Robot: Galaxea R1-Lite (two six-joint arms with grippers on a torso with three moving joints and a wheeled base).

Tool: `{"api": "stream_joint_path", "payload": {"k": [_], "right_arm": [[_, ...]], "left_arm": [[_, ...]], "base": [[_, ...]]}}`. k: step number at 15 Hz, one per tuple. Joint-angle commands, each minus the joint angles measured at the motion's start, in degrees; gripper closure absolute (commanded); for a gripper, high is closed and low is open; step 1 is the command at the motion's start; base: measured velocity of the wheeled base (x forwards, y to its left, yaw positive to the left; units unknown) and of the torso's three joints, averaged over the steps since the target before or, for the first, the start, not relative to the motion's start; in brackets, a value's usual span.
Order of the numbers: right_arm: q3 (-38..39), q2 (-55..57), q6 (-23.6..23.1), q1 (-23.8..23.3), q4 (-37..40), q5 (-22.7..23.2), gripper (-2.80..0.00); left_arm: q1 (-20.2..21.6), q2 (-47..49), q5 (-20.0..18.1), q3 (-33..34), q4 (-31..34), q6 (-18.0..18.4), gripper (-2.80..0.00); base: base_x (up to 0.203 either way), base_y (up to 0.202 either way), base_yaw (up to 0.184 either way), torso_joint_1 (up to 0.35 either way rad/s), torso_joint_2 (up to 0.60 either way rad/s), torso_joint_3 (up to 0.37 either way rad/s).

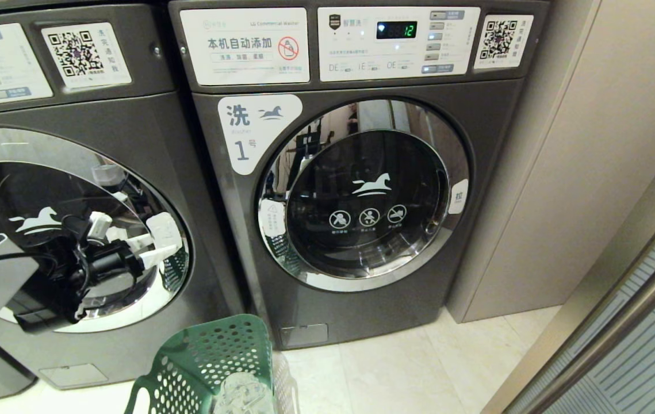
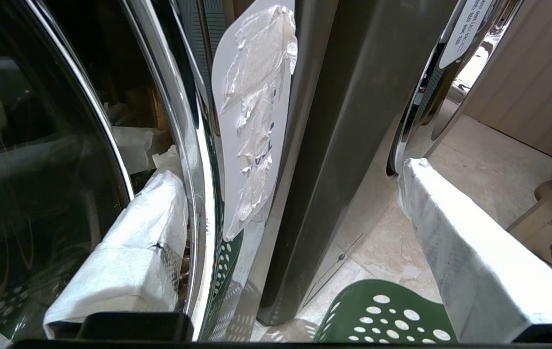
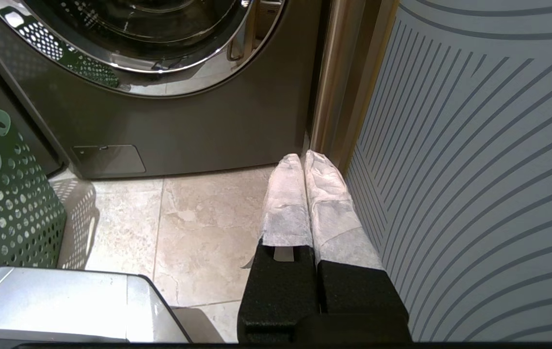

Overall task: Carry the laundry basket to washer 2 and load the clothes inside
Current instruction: Open the lid of the washing machine

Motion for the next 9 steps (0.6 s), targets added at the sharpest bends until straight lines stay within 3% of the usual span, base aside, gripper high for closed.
{"api": "stream_joint_path", "payload": {"k": [1, 7, 9], "right_arm": [[-0.01, 0.00, -0.03, 0.00, 0.03, 0.03, 0.00], [-0.01, 0.00, -0.03, 0.09, 0.03, 0.03, 0.00], [-0.01, 0.08, -0.03, 0.03, 0.03, 0.03, 0.00]], "left_arm": [[0.05, 0.43, -0.25, 0.08, -0.31, -0.14, -2.80], [-0.03, 0.52, -0.60, 0.17, -0.31, -0.23, -2.80], [0.04, 0.43, -2.71, 0.17, -0.31, -0.23, -2.80]], "base": [[0.000, 0.000, 0.000, 0.000, 0.00, 0.000], [0.000, 0.000, 0.000, 0.000, 0.00, 0.000], [0.000, 0.000, 0.000, 0.000, 0.00, 0.000]]}}
